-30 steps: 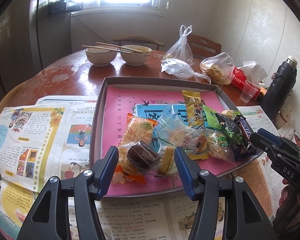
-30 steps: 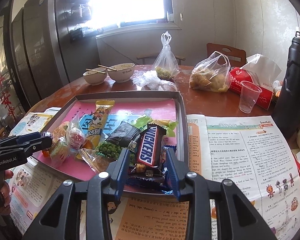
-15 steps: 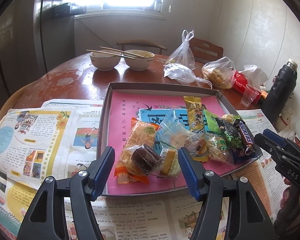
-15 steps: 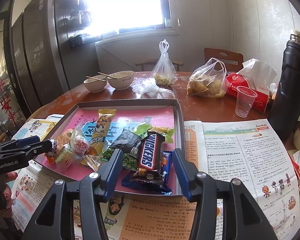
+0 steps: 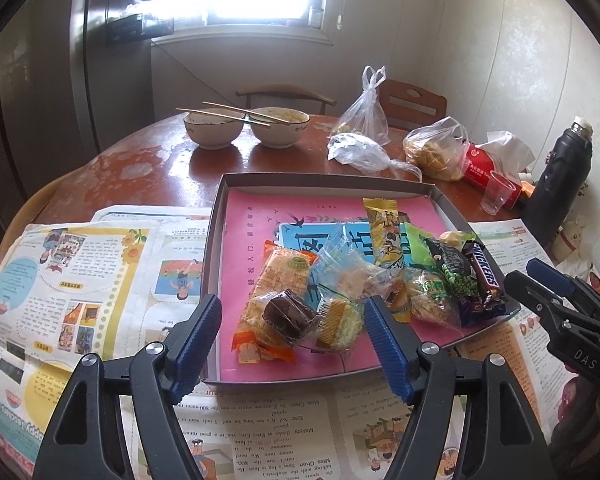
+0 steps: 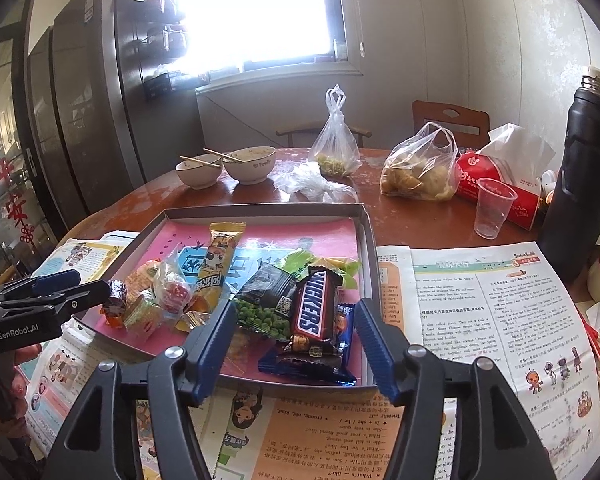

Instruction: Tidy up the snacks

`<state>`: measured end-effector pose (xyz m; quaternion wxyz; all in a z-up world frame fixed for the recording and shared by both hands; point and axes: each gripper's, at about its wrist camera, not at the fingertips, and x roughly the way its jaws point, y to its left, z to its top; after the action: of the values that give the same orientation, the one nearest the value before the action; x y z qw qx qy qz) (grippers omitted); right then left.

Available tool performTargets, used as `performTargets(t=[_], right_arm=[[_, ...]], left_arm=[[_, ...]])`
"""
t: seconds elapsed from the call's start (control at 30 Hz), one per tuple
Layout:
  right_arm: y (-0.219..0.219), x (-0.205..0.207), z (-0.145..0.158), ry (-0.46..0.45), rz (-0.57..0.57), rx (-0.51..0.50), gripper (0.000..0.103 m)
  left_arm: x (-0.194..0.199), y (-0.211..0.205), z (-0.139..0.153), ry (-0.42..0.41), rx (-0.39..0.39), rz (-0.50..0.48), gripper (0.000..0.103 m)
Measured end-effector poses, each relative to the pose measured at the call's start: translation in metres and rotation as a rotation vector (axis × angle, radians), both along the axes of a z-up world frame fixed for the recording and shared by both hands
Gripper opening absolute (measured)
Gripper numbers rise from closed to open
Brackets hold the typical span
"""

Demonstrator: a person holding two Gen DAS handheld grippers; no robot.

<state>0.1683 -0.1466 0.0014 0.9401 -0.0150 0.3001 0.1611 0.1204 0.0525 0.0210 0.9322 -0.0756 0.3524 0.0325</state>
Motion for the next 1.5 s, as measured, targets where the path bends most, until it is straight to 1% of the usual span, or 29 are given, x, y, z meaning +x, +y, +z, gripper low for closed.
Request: performTargets(t=[0.2, 0.47, 0.87, 1.0, 1.3, 1.5], right_arm=[[0.004, -0.004, 0.000, -0.006, -0.005, -0.007, 0.075], [0.008, -0.010, 0.004, -0.032, -0.001, -0.013, 0.082], [0.008, -0.022, 0.011, -0.058, -0.009, 0.006, 0.086], [0.010, -0.025, 0.013, -0.059, -0.004, 0.004, 0.091], [0.012, -0.034, 0.016, -0.068, 0.000, 0.006, 0.095], [0.007, -0.043, 0.017, -0.047, 0.001, 0.041, 0.097]], left_arm=[[-0.003, -0.002, 0.003, -0.005, 0.004, 0.003, 0.078], [-0.007, -0.004, 0.004, -0.005, 0.005, 0.005, 0.078], [-0.017, -0.009, 0.006, -0.018, 0.004, -0.006, 0.078], [-0.021, -0.009, 0.006, -0.023, 0.001, -0.006, 0.078], [-0.029, -0.012, 0.009, -0.027, 0.003, -0.011, 0.078], [-0.041, -0.013, 0.009, -0.023, 0.015, -0.001, 0.078]])
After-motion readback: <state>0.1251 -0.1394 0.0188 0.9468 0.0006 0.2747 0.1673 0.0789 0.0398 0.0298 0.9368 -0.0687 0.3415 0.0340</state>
